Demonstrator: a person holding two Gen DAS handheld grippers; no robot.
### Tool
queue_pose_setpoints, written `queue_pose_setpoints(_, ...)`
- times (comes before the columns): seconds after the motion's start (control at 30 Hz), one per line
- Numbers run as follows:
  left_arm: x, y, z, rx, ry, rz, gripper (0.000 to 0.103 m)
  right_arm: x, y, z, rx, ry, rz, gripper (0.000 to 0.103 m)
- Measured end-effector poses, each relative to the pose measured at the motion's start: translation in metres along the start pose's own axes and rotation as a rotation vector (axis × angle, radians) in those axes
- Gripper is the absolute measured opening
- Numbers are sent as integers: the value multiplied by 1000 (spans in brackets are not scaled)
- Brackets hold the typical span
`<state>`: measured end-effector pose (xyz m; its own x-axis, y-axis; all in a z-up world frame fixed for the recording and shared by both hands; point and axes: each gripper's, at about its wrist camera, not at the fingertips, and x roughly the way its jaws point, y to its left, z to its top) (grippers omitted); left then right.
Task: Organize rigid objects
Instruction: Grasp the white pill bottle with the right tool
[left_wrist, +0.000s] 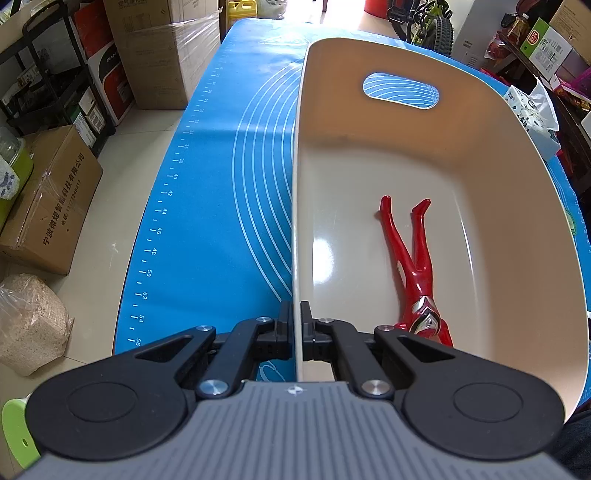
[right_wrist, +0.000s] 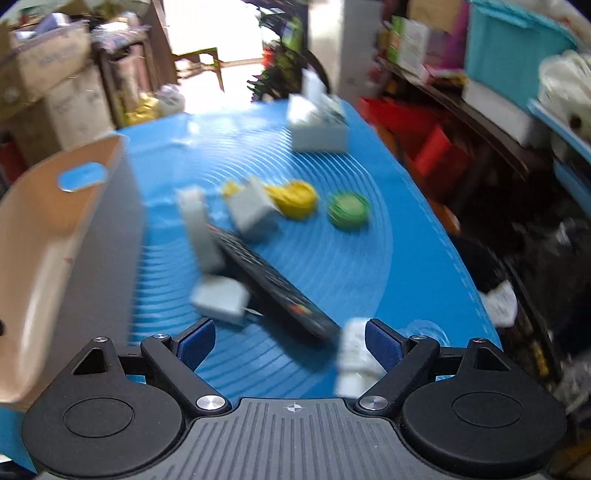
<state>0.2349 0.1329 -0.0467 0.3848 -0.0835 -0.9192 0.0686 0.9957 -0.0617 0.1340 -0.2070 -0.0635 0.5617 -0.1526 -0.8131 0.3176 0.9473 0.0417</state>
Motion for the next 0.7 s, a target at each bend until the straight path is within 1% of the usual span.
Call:
queue_pose_setpoints(0.07,0,0,0,-1,0,-1,4,9,-8,-3,10,20,-17,89)
queue_pose_setpoints(0.13,0,0,0,-3,0,-2,4,17,-8,-9,-8,37,-46,89)
queue_pose_setpoints(0.3,0,0,0,-3,0,-2,4,32,-7,-17,-78,34,-100,88)
queue_pose_setpoints(0.37,0,0,0,-3,0,-2,4,37,-9,-20,-87,46,-104,87)
queue_pose_setpoints(0.43,0,0,0,-2,0,-2,4,42,-14,-21,-80,51,-95,83)
queue_pose_setpoints(0.5,0,0,0,-2,0,-2,4,47,-20,-22,-61,52,-73,75)
queue_pose_setpoints(0.53,0,0,0,-2,0,-2,4,48,-24,-22,-43,51,-59,75)
queue_pose_setpoints(0.6,0,0,0,-2,0,-2,4,49,-30,-22,-5,46,-36,68)
queue_pose_setpoints(0.63,0,0,0,-2,0,-1,4,48,-31,-21,3,41,-35,63)
queue_pose_setpoints(0.7,0,0,0,-2,0,-1,4,46,-31,-21,-7,34,-33,46)
